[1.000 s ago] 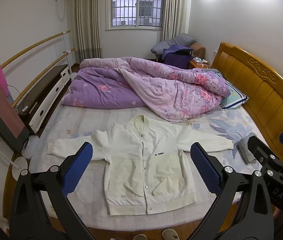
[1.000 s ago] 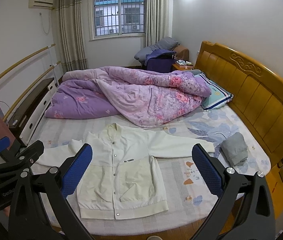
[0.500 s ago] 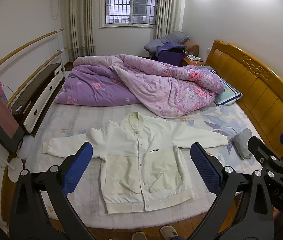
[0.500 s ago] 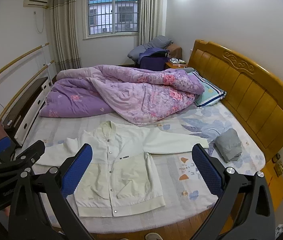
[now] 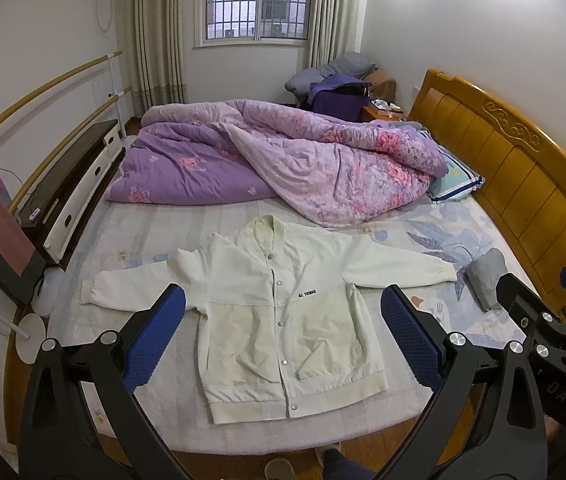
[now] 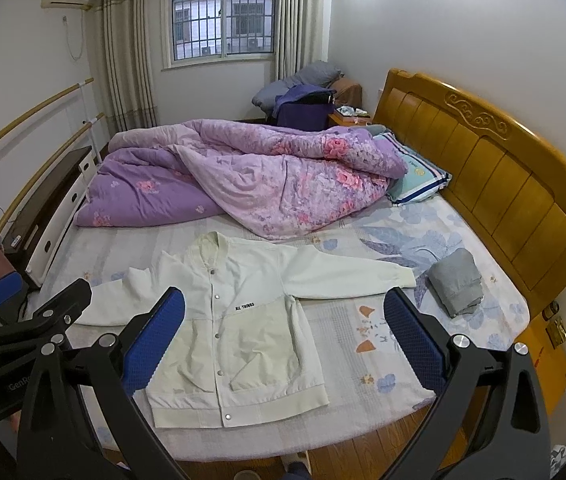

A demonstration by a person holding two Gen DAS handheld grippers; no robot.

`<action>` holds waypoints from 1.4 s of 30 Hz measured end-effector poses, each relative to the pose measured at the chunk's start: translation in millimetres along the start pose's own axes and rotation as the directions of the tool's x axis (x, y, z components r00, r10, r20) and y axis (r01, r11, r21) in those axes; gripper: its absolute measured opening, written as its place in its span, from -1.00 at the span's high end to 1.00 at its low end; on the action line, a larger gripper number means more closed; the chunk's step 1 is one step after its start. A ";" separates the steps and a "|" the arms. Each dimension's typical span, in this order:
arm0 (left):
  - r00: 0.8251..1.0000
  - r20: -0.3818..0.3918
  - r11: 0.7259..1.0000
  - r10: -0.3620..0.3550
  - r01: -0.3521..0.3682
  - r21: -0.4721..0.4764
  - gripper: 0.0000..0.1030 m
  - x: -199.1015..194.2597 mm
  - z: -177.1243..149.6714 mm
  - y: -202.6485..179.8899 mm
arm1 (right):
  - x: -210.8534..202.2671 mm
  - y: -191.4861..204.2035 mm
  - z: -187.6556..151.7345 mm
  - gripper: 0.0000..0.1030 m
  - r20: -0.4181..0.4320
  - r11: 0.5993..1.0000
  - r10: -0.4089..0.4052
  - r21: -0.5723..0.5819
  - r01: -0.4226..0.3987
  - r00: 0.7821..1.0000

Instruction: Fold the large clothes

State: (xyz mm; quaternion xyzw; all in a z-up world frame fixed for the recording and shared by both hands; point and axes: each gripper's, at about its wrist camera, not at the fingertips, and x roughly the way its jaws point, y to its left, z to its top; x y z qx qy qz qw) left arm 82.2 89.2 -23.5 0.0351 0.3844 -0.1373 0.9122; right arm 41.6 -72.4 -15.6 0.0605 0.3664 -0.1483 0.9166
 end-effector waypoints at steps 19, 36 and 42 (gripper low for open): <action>0.989 -0.104 0.993 0.108 -0.111 -0.028 -0.90 111.0 56.9 -49.8 | 125.1 -52.9 51.5 -0.86 -0.104 0.993 0.118 -0.006 -0.120 0.988; 0.964 -0.233 0.987 0.127 -0.146 -0.066 -0.91 214.8 75.0 -49.1 | 228.7 -54.3 70.9 -0.86 -0.247 0.986 0.150 -0.038 -0.164 0.957; 0.959 -0.268 0.986 0.098 -0.130 -0.107 -0.91 244.4 70.5 -8.7 | 256.7 -14.4 65.9 -0.86 -0.292 0.985 0.116 -0.085 -0.147 0.949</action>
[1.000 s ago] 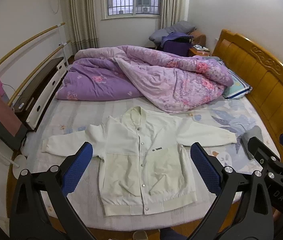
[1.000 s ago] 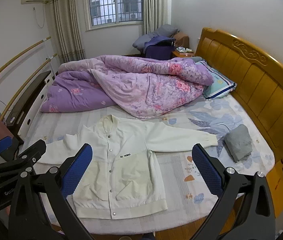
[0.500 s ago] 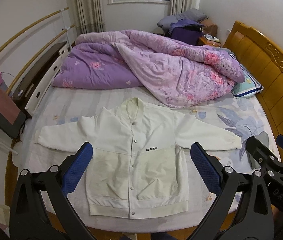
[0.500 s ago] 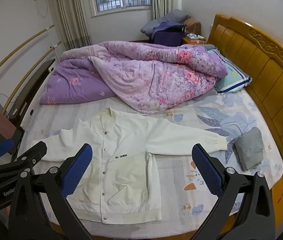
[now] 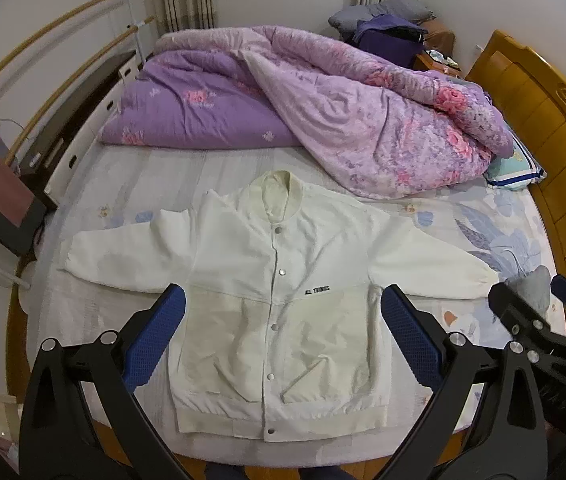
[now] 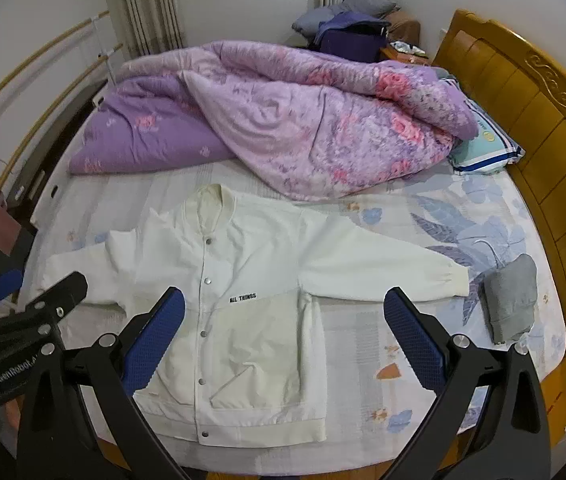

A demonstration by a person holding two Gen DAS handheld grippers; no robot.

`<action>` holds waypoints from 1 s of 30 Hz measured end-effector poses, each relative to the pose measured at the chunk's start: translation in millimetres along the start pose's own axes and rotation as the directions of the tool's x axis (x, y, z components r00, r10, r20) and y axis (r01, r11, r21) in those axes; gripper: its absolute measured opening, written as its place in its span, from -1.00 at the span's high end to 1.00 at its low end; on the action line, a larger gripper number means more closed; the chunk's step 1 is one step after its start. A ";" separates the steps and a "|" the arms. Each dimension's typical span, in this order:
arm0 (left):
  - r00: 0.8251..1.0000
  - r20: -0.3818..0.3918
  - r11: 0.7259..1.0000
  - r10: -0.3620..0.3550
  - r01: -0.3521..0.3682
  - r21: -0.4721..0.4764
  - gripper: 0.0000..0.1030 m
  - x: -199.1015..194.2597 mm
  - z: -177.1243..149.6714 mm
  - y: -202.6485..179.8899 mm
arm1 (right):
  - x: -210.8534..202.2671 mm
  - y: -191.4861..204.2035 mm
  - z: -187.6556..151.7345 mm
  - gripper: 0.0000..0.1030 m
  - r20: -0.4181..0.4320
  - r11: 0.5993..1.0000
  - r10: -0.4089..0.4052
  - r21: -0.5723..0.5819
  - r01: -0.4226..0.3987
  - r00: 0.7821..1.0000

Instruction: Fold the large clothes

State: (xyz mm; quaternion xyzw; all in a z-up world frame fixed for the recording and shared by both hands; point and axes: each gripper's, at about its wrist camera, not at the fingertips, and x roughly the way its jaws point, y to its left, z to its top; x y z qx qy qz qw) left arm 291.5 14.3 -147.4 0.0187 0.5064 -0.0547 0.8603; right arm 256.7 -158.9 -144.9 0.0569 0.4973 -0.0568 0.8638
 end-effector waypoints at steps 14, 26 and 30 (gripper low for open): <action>0.970 -0.163 0.972 -0.179 0.149 -0.181 -0.90 138.7 6.2 200.2 | 119.8 158.5 -5.0 -0.86 -0.117 0.999 -0.015 -0.044 0.010 0.993; 0.961 -0.276 0.892 0.003 -0.127 -0.433 -0.90 289.7 -38.0 479.2 | 284.0 302.3 -21.2 -0.85 -0.211 0.992 0.103 -0.045 -0.115 0.972; 0.957 -0.289 0.735 -0.002 -0.195 -0.650 -0.89 329.8 -67.8 591.1 | 322.6 326.7 -31.9 -0.85 -0.247 0.992 0.067 -0.088 -0.092 0.967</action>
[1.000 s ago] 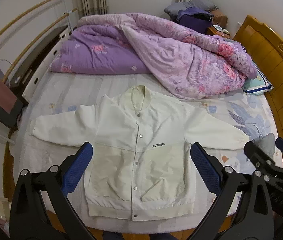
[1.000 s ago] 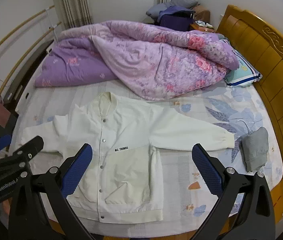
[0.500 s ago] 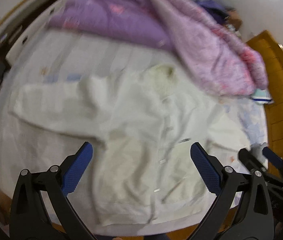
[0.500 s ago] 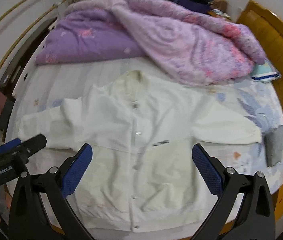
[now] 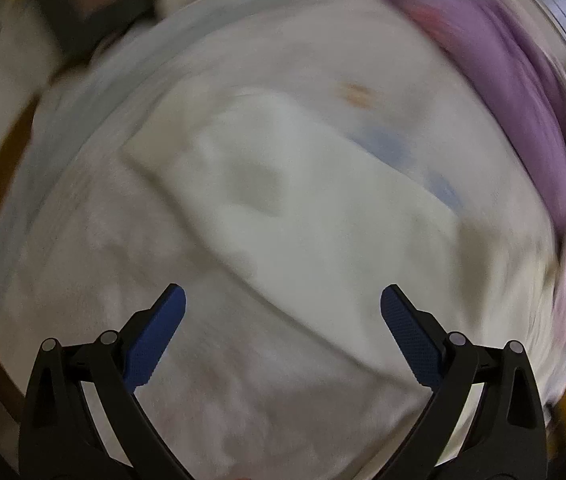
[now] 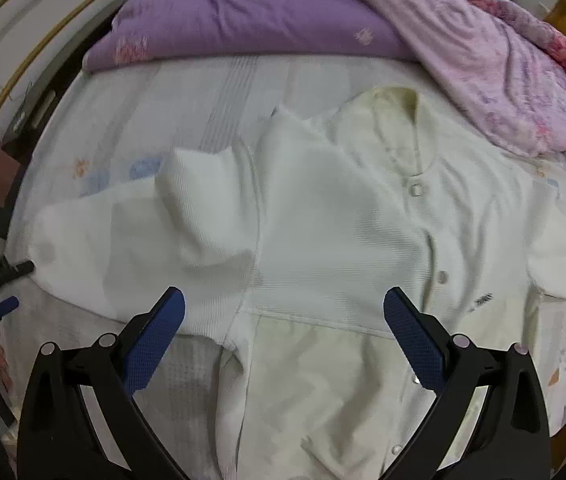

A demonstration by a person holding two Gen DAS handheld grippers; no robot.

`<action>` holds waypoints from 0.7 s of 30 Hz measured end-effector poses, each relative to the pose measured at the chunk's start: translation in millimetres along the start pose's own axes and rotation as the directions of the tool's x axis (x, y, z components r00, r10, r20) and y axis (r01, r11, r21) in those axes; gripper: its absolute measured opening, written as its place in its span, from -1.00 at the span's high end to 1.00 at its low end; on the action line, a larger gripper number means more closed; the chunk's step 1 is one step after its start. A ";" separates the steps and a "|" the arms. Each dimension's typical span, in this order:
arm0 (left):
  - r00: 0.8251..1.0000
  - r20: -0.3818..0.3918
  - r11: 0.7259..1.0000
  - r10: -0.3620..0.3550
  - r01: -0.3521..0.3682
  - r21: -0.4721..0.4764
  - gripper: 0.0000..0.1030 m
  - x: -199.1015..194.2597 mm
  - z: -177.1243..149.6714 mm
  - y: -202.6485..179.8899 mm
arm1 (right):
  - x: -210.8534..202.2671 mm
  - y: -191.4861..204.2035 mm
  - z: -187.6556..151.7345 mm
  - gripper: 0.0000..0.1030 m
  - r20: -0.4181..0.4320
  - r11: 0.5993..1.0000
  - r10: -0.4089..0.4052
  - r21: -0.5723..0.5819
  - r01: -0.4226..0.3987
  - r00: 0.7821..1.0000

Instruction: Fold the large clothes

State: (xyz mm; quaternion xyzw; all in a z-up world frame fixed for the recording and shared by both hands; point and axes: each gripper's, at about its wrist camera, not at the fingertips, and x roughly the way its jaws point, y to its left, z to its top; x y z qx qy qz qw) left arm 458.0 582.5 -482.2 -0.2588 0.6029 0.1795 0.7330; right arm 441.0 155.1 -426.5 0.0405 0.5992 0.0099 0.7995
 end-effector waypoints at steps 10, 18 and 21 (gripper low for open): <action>0.996 0.009 0.972 -0.092 0.092 -0.215 0.04 43.5 47.4 74.8 | 53.4 9.4 -8.5 -0.85 -0.076 1.000 -0.006 0.016 0.007 0.997; 0.993 0.075 0.973 -0.091 0.105 -0.207 0.73 38.6 51.6 79.4 | 72.3 -6.4 -3.2 -0.45 -0.096 0.992 0.079 0.108 -0.068 0.992; 0.985 0.154 0.980 -0.077 0.104 -0.172 0.73 4.4 43.1 81.5 | 86.8 -6.0 -2.0 0.64 -0.157 0.988 0.120 0.113 -0.103 0.980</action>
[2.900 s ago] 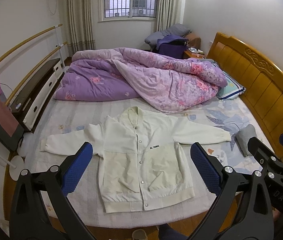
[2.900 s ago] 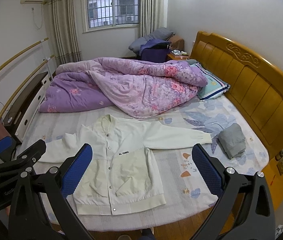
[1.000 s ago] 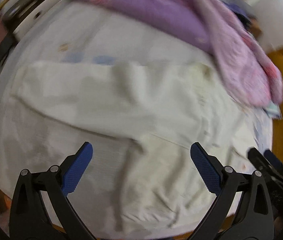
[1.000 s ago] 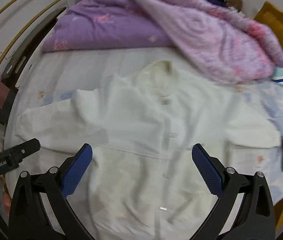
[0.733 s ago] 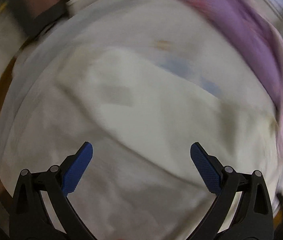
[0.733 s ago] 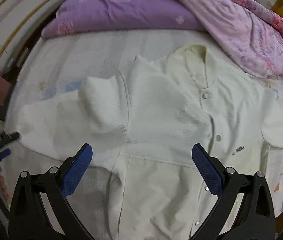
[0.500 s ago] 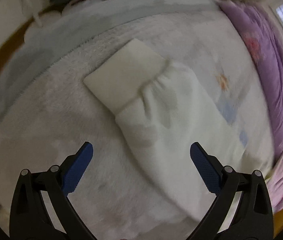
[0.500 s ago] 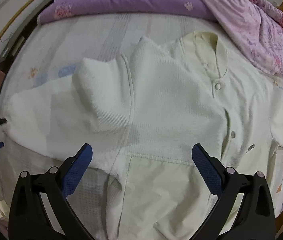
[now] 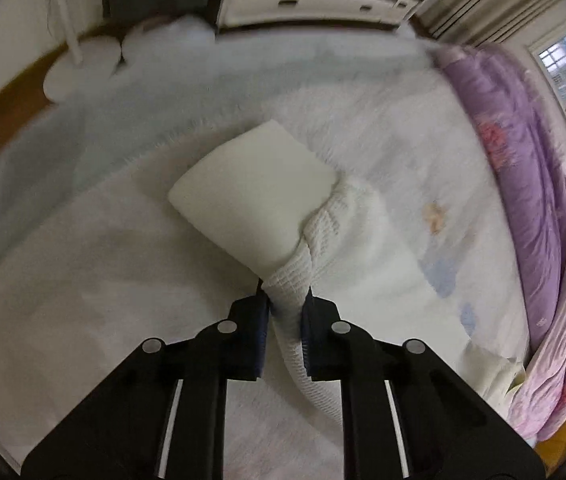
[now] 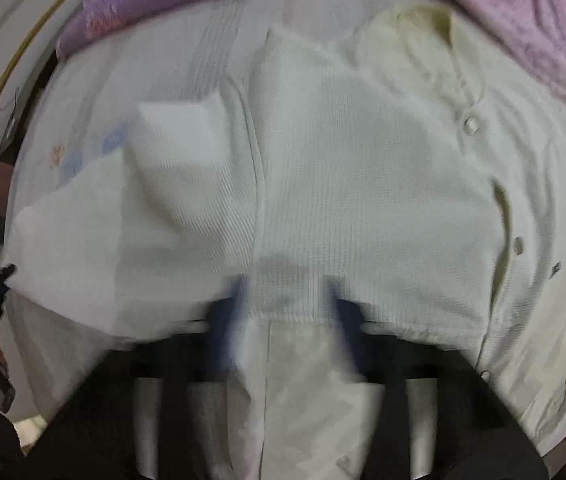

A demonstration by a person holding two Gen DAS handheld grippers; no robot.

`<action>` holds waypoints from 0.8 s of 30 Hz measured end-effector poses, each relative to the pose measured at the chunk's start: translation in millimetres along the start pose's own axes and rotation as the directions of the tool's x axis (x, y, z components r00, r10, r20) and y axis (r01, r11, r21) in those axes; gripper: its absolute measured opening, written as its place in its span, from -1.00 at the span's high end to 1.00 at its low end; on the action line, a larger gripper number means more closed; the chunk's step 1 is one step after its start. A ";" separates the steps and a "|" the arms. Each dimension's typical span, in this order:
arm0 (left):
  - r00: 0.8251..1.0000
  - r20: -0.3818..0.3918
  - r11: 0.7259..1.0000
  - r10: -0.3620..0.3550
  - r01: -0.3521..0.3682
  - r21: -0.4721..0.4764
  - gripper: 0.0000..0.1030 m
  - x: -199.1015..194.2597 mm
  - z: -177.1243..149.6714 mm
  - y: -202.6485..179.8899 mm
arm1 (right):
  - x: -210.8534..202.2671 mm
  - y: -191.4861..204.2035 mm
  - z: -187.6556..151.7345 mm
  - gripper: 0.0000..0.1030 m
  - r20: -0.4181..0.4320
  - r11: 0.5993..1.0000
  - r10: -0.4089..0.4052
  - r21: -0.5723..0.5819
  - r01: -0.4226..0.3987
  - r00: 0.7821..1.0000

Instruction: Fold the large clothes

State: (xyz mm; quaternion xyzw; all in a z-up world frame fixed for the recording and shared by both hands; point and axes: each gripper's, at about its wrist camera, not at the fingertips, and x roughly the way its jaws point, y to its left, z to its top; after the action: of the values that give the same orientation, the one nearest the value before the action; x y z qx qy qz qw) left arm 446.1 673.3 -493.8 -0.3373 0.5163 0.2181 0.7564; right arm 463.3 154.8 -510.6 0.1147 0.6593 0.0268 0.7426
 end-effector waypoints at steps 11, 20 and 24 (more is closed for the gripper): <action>0.992 0.127 0.989 0.012 -0.031 0.145 0.74 -78.9 -26.1 -19.9 | 80.7 21.2 -7.6 1.00 -0.172 0.977 0.202 -0.037 -0.212 0.964; 0.936 0.288 0.895 -0.203 0.058 0.442 0.74 -185.3 -108.4 -185.8 | 8.0 -59.7 -10.1 0.97 -0.063 0.930 0.366 -0.019 -0.368 0.928; 0.923 0.227 0.827 -0.311 0.145 0.543 0.74 -199.1 -184.9 -275.0 | -39.4 -165.0 -26.0 0.93 0.027 0.941 0.337 0.022 -0.337 0.941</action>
State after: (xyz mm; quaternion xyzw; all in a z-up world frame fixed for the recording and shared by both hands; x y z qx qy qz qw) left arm 441.4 354.8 -274.8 -0.1440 0.3874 0.0279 0.9102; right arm 414.3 -9.7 -508.9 0.2360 0.6217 0.1433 0.7330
